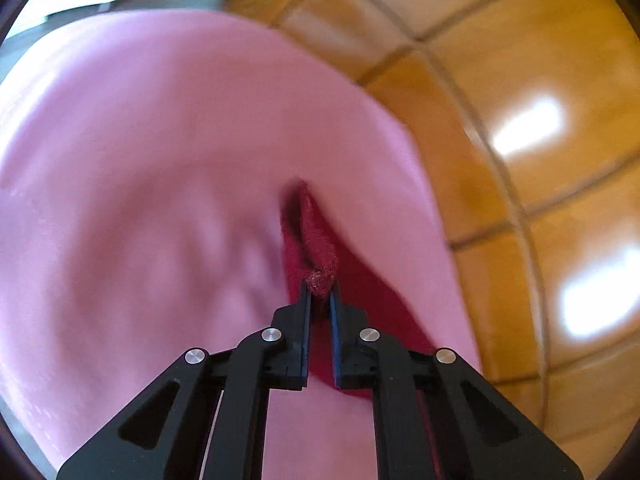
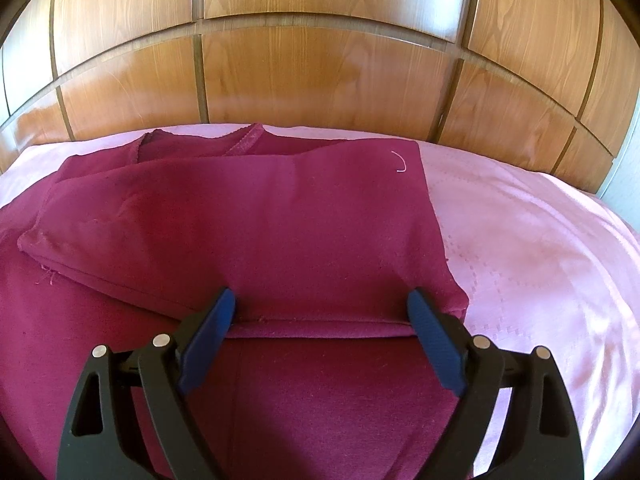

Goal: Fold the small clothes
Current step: 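Grasp the sweater side edge with the left tool and fold it inward, then grasp the opposite side edge with the right tool and fold it inward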

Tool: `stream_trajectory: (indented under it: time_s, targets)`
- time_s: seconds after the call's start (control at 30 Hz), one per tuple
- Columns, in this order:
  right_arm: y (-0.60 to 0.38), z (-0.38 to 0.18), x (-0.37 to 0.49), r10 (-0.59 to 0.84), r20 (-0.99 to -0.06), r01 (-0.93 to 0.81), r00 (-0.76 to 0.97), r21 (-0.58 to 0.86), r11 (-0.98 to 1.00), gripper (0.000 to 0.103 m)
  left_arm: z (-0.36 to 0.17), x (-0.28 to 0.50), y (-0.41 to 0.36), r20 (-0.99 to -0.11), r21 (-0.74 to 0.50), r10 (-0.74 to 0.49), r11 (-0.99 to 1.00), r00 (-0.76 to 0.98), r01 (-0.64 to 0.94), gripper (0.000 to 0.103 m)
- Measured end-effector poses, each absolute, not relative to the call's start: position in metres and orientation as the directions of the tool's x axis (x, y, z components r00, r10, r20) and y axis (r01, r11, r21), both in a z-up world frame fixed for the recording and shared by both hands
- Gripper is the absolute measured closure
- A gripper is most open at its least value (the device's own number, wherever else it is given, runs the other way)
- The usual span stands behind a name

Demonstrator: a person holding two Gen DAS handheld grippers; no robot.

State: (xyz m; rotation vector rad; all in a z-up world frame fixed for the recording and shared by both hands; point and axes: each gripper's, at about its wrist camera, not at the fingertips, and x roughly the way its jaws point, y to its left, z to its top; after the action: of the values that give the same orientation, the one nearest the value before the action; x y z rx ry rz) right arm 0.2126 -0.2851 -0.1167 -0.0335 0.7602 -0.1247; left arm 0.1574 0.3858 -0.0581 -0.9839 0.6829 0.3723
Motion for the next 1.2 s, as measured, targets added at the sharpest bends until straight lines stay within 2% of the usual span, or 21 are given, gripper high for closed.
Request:
stream_trajectory:
  time_s: [0.2, 0.33, 0.53, 0.7, 0.73, 0.8, 0.87, 0.9, 1.03, 1.2]
  targets:
    - [-0.286, -0.116, 0.213, -0.119, -0.685, 0.099, 0.719, -0.069, 0.993, 0.015, -0.008, 0.179, 0.290, -0.573, -0.657, -0.165, 0.678, 0.803, -0.330, 0.096]
    - [-0.287, -0.116, 0.212, -0.115, -0.685, 0.098, 0.720, -0.064, 0.993, 0.015, 0.002, 0.196, 0.216, -0.551, -0.643, -0.281, 0.744, 0.786, -0.185, 0.096]
    - [-0.288, -0.115, 0.212, -0.107, -0.684, 0.096, 0.722, -0.054, 0.994, 0.015, -0.008, 0.227, 0.105, -0.591, -0.593, -0.413, 0.804, 0.692, -0.027, 0.096]
    - [-0.288, -0.115, 0.212, -0.104, -0.687, 0.095, 0.719, -0.051, 0.994, 0.015, -0.021, 0.242, 0.042, -0.632, -0.557, -0.469, 0.829, 0.616, 0.060, 0.096]
    - [-0.288, -0.115, 0.212, -0.103, -0.689, 0.094, 0.718, -0.051, 0.994, 0.015, -0.025, 0.243, 0.033, -0.648, -0.543, -0.469, 0.837, 0.600, 0.068, 0.094]
    - [-0.289, -0.112, 0.212, -0.091, -0.692, 0.089, 0.716, -0.040, 0.995, 0.016, -0.029, 0.247, 0.025, -0.664, -0.533, -0.473, 0.843, 0.579, 0.077, 0.078]
    - [-0.290, -0.107, 0.211, -0.080, -0.688, 0.086, 0.722, -0.026, 0.996, 0.020, -0.028, 0.245, 0.027, -0.651, -0.542, -0.477, 0.837, 0.591, 0.078, 0.049]
    - [-0.289, -0.102, 0.209, -0.070, -0.685, 0.083, 0.726, -0.014, 0.996, 0.022, -0.025, 0.242, 0.029, -0.643, -0.544, -0.472, 0.836, 0.603, 0.074, 0.046]
    - [-0.274, -0.083, 0.205, 0.059, -0.670, 0.024, 0.740, 0.114, 0.993, 0.035, -0.023, 0.224, 0.046, -0.632, -0.539, -0.449, 0.840, 0.632, 0.059, 0.045]
    - [-0.214, -0.072, 0.217, 0.339, -0.662, -0.168, 0.668, 0.310, 0.936, 0.049, -0.038, 0.200, 0.081, -0.697, -0.438, -0.258, 0.892, 0.669, -0.112, 0.045]
